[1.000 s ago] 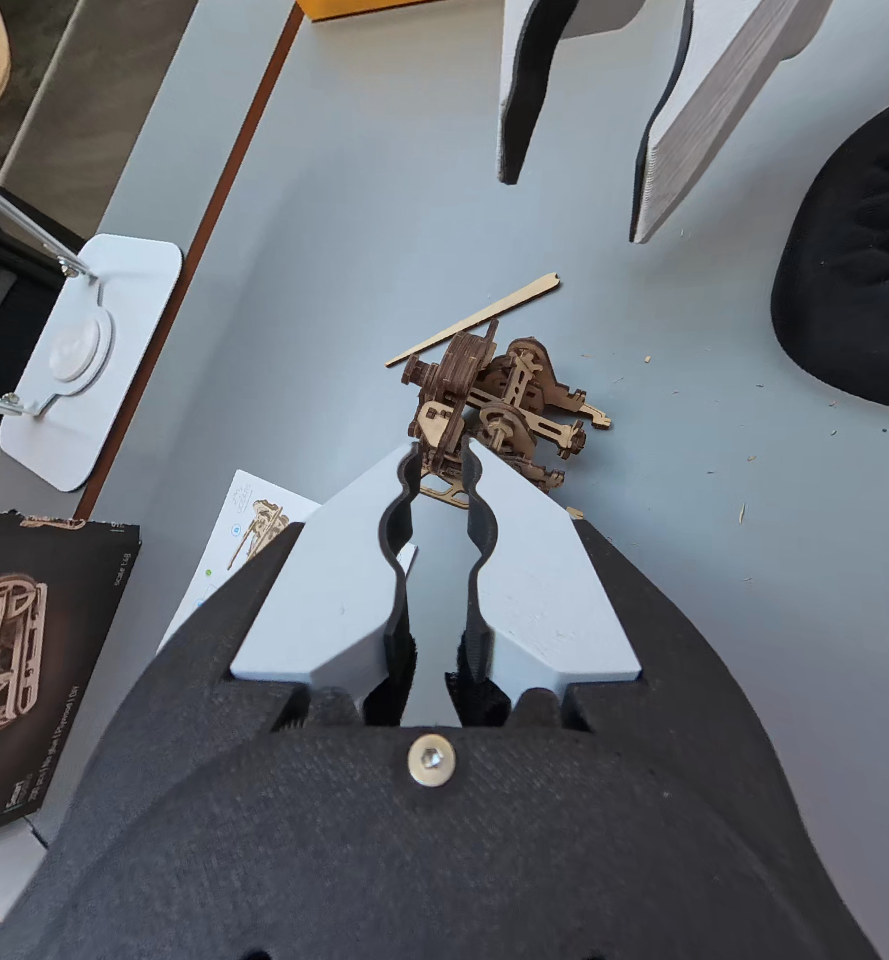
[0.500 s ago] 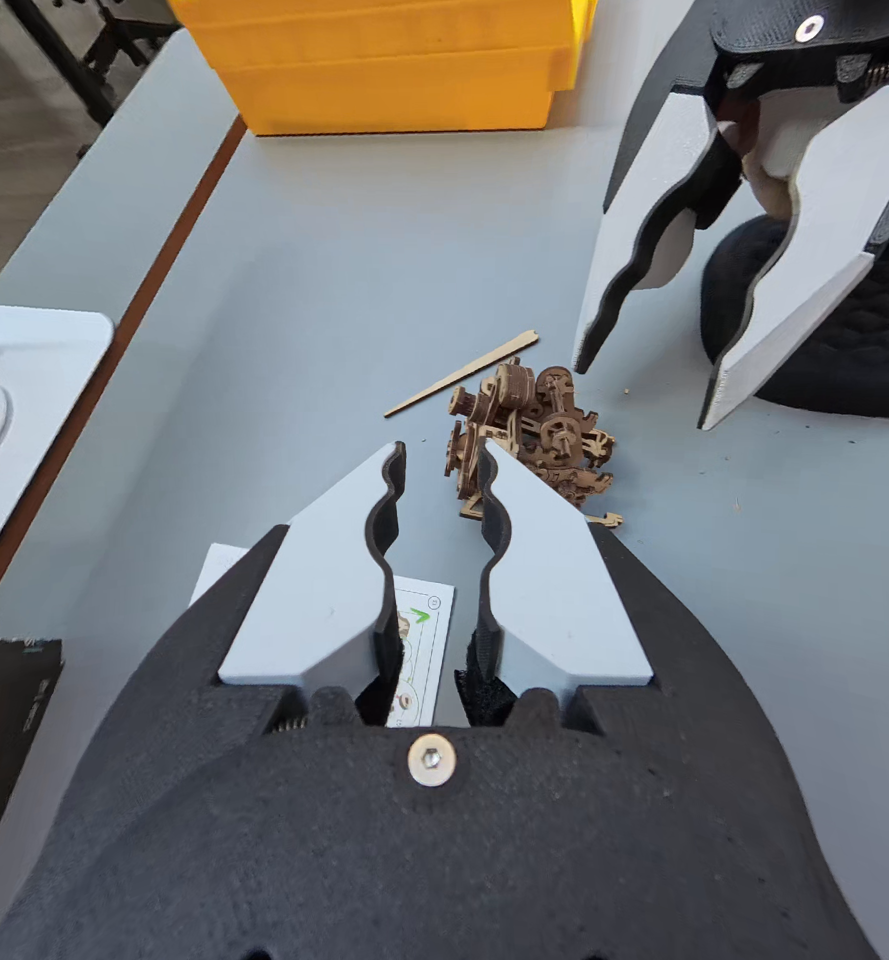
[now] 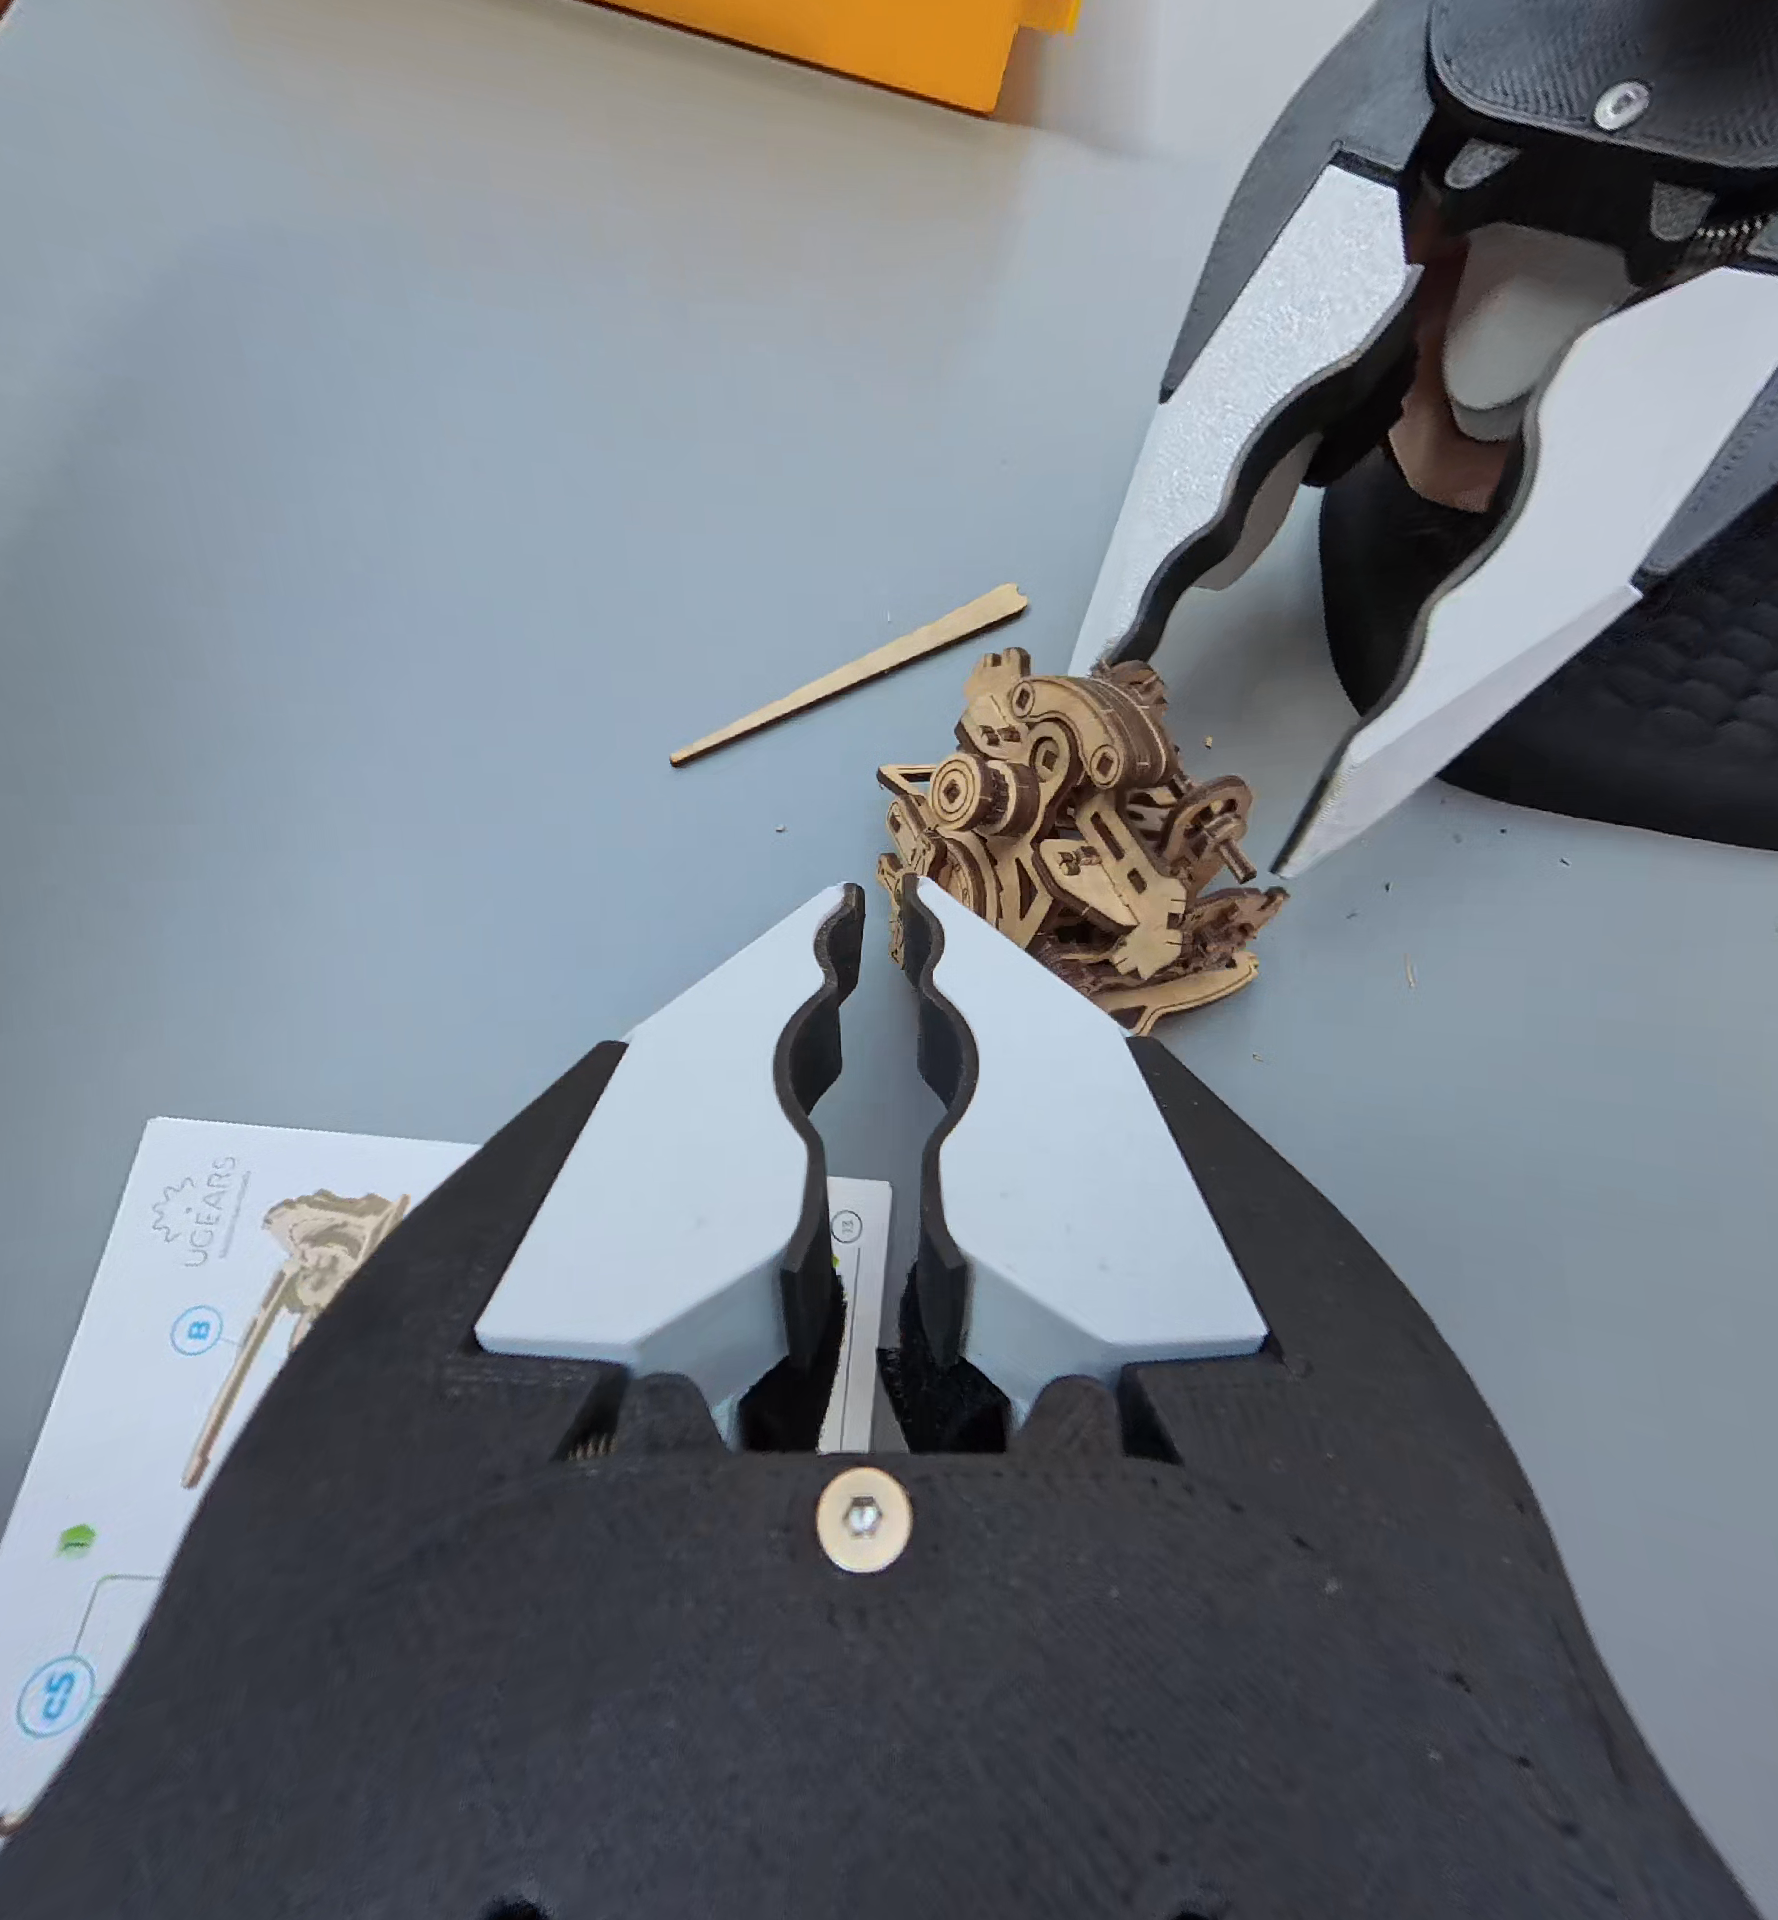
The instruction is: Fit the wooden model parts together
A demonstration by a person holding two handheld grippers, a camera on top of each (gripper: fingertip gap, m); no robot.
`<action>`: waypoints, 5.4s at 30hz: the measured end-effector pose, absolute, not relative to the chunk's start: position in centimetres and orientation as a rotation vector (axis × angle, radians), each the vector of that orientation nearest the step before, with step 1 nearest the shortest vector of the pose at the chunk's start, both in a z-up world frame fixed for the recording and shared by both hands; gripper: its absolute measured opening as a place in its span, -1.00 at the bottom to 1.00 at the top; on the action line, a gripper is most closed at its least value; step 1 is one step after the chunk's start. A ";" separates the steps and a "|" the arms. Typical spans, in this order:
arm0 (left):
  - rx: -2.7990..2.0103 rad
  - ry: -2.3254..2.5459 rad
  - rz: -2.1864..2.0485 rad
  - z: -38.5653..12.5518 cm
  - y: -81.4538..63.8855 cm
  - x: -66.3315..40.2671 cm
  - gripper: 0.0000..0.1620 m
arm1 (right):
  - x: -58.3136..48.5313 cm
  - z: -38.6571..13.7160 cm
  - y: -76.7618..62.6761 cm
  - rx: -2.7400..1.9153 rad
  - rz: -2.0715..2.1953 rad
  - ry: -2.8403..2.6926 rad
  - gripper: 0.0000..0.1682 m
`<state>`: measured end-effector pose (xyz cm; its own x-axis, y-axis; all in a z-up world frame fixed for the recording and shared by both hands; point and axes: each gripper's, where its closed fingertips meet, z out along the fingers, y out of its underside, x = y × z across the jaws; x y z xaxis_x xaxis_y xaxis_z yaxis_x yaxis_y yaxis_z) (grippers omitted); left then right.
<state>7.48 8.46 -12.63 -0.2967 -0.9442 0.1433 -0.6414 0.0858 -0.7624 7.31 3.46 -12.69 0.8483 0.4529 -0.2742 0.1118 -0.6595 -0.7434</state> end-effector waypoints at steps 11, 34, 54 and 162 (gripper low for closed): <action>-1.588 1.868 -0.977 -11.8 3.3 -0.3 -0.77 | 2.8 -12.2 1.7 -2.100 0.925 -0.908 -0.51; -1.082 2.281 -0.970 -9.4 3.3 3.3 -0.37 | 2.5 -11.6 2.8 -1.989 0.769 -0.901 -0.45; -1.190 2.316 -1.298 -10.7 2.9 1.7 -0.51 | 2.7 -10.8 3.3 -1.882 0.720 -0.810 -0.51; -1.281 2.439 -1.112 -10.6 0.9 3.2 -0.56 | 2.5 -11.0 1.8 -1.849 0.997 -0.894 -0.60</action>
